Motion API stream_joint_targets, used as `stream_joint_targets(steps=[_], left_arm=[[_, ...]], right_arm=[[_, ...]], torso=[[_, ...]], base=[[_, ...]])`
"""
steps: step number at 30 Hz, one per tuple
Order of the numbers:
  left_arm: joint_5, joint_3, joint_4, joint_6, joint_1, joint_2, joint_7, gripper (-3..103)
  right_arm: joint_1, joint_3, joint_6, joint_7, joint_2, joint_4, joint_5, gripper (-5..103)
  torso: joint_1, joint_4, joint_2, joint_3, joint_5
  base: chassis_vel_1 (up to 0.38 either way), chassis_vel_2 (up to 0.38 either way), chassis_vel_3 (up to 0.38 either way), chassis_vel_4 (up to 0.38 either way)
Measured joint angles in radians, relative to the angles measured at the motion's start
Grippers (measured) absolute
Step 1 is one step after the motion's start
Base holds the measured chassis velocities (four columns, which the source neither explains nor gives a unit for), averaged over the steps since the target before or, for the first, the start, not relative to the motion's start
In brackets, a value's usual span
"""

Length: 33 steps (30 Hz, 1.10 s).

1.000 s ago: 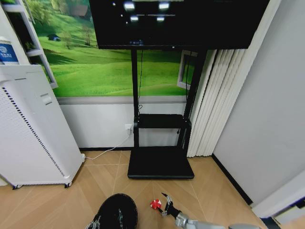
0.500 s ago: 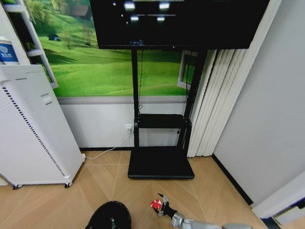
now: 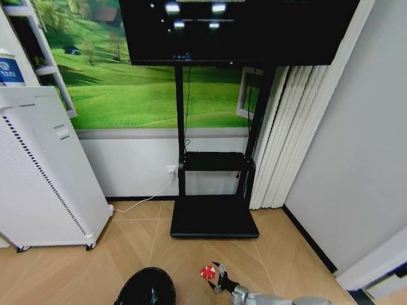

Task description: Pick up the trash bin and place the garbage on the floor into it.

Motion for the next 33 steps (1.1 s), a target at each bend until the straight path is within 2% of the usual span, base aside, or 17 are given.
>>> stream_joint_targets(steps=[13,27,33], left_arm=[[-0.007,0.005,0.006,-0.001,-0.01,-0.007,0.004,7],[-0.014,0.015,0.003,-0.003,-0.02,-0.012,0.008,7],[-0.017,0.018,0.004,-0.002,-0.023,-0.01,0.008,7]], right_arm=[[-0.017,0.003,0.017,-0.061,0.095,-0.166,0.034,100],[-0.019,0.012,-0.035,-0.09,0.152,-0.246,0.074,101],[-0.021,0.012,-0.065,-0.096,0.164,-0.278,0.07,94]], torso=[[0.0,-0.0003,0.0,0.0,-0.0002],[0.0,-0.0002,0.0,0.0,-0.0001],[0.0,-0.0003,0.0,0.0,-0.0001]], base=[[0.0,0.0,0.0,0.0],[0.0,0.0,0.0,0.0],[0.0,0.0,0.0,0.0]])
